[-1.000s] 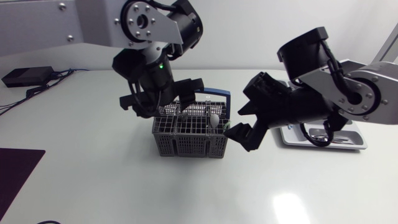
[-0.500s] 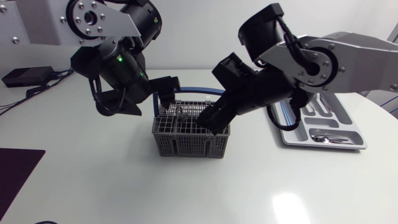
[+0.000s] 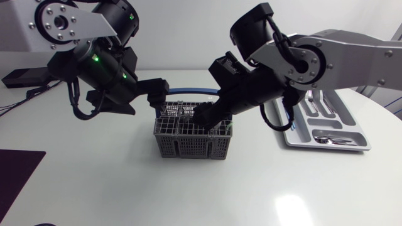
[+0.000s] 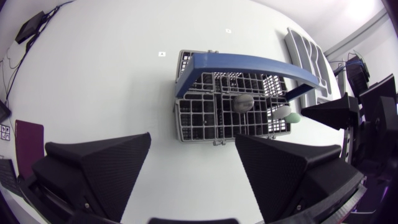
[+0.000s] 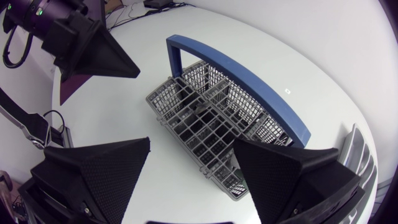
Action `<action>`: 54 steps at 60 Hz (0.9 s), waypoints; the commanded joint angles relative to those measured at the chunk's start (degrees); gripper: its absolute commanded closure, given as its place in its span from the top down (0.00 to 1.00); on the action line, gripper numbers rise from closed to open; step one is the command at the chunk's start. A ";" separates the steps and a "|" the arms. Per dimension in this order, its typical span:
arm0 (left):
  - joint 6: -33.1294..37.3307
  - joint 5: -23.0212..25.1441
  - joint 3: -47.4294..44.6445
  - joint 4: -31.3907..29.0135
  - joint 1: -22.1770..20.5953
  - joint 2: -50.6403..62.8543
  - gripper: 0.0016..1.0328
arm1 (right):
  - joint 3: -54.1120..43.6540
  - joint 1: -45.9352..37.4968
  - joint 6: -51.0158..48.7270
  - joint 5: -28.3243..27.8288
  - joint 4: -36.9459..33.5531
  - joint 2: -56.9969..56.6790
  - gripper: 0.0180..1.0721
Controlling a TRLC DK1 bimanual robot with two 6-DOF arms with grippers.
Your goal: Unload the cutlery basket into the drawer organizer.
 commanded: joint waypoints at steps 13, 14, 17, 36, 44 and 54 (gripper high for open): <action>11.43 2.62 -5.06 3.18 2.88 -3.36 0.95 | 3.48 1.32 9.70 0.21 -0.94 5.30 0.95; 11.87 2.79 -5.24 3.44 2.96 -3.45 0.95 | 3.66 1.32 10.23 0.12 -1.11 5.57 0.95; 13.54 3.23 -5.77 3.88 3.32 -3.71 0.95 | 3.83 1.24 11.73 -0.23 -1.11 5.83 0.95; 25.67 7.36 -9.37 5.99 4.46 -4.68 0.95 | 6.64 1.24 19.02 -0.23 -2.43 10.93 0.95; 29.36 7.45 -12.01 8.54 4.81 -6.00 0.95 | 5.33 2.03 24.21 -1.28 1.00 10.93 0.95; 32.09 7.45 -14.38 11.00 5.51 -7.14 0.95 | 3.04 0.45 29.66 -3.83 5.83 9.00 0.95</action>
